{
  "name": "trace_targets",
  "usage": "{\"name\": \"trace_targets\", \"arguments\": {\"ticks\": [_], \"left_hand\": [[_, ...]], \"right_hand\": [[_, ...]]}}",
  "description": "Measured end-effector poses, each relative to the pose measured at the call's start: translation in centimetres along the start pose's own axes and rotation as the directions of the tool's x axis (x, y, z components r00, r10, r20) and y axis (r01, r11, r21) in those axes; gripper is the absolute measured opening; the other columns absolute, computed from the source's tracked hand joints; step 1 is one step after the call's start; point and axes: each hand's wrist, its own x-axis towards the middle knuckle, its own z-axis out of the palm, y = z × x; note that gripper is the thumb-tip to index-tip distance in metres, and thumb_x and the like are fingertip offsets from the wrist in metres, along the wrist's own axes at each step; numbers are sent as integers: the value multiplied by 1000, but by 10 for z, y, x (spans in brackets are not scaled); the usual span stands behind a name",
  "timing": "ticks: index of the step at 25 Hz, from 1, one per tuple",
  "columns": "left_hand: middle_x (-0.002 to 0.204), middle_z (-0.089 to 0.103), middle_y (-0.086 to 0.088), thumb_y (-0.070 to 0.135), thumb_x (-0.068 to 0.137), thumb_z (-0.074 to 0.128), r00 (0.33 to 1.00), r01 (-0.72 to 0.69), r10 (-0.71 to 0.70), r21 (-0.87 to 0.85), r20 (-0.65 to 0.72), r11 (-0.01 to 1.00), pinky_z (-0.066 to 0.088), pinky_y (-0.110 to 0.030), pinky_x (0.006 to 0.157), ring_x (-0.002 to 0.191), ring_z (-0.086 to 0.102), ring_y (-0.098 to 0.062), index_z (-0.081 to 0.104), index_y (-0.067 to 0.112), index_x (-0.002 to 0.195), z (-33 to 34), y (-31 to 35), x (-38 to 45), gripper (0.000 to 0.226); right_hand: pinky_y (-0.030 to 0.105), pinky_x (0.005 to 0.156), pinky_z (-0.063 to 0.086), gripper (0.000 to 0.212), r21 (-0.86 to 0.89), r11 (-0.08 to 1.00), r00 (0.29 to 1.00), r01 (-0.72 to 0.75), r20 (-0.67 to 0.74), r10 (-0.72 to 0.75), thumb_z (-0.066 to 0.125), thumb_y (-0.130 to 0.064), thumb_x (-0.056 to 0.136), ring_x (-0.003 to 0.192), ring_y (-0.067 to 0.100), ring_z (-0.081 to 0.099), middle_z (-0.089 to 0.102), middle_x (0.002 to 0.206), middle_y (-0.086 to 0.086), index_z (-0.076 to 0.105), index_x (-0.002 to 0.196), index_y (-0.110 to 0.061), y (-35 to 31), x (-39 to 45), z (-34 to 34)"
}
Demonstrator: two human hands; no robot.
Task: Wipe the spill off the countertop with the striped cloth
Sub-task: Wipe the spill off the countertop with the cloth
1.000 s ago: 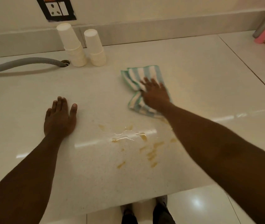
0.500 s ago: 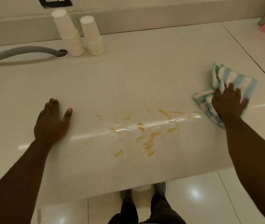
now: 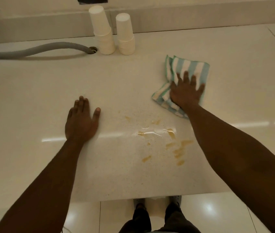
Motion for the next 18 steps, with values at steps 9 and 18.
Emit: {"name": "trace_targets", "arguments": {"ticks": [9, 18], "left_hand": [[163, 14, -5, 55, 97, 15, 978, -16, -45, -293, -202, 956, 17, -35, 119, 148, 17, -18, 18, 12, 153, -2, 3, -4, 70], [159, 25, -11, 56, 96, 19, 964, -98, 33, -233, -265, 967, 15, -37, 119, 147, 21, -24, 25, 8, 150, -12, 14, -32, 72]], "right_hand": [[67, 108, -14, 76, -80, 896, 891, 438, 174, -420, 20, -72, 81, 150, 30, -7, 1, 164, -3, 11, 150, -43, -172, -78, 53], [50, 119, 4, 61, -46, 756, 749, 653, 184, -636, 35, -46, 93, 151, 18, 8, 10, 164, -8, 19, 151, -37, -117, -87, 36]]}}
